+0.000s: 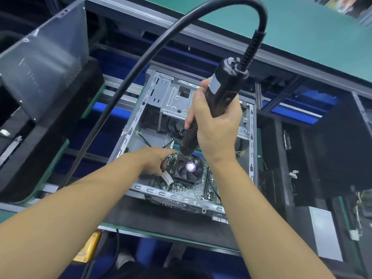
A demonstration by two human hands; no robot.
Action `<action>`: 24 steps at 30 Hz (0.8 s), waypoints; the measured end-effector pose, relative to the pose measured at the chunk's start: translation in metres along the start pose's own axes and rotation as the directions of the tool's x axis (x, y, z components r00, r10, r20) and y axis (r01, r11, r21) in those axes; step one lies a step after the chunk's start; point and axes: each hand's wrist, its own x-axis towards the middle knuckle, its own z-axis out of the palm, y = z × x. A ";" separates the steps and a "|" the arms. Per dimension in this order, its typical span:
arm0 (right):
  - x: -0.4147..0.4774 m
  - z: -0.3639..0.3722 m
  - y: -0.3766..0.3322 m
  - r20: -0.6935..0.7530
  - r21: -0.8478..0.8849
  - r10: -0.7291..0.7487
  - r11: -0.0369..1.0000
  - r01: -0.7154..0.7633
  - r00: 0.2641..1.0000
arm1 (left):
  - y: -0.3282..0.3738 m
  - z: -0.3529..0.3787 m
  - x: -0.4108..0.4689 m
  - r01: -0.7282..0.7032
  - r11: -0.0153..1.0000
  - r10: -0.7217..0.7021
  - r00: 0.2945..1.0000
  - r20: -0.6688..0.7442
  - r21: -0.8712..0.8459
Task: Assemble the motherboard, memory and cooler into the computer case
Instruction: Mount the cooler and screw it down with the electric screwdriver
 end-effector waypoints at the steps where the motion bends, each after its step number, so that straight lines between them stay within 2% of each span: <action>1: 0.000 0.000 0.001 -0.001 0.002 0.001 1.000 -0.001 1.000 | 0.000 0.000 0.000 0.002 1.000 -0.002 1.000 -0.002 -0.004; 9: 0.002 0.005 0.003 -0.019 -0.024 -0.031 0.999 0.030 0.999 | 0.002 -0.003 0.000 -0.021 0.999 0.021 1.000 -0.003 0.040; 11: 0.002 0.007 0.002 -0.025 -0.035 -0.030 0.999 0.029 0.999 | 0.002 -0.004 0.000 -0.096 0.994 0.097 0.995 -0.013 0.051; 15: 0.000 0.009 0.001 -0.023 -0.036 -0.032 0.999 0.031 0.999 | 0.006 -0.004 -0.001 -0.283 0.950 0.283 0.959 -0.016 -0.135; 19: -0.013 0.007 0.003 0.057 -0.046 -0.047 0.998 0.050 0.997 | 0.012 -0.005 0.001 -0.372 0.915 0.358 0.927 -0.107 -0.159; 22: -0.025 0.009 0.004 0.085 -0.059 -0.010 0.998 0.015 0.996 | 0.014 -0.006 0.001 -0.363 0.923 0.350 0.930 -0.110 -0.130; 24: -0.027 0.012 0.004 0.069 -0.054 0.014 0.998 -0.010 0.998 | 0.013 -0.006 0.002 -0.310 0.950 0.306 0.946 -0.107 -0.022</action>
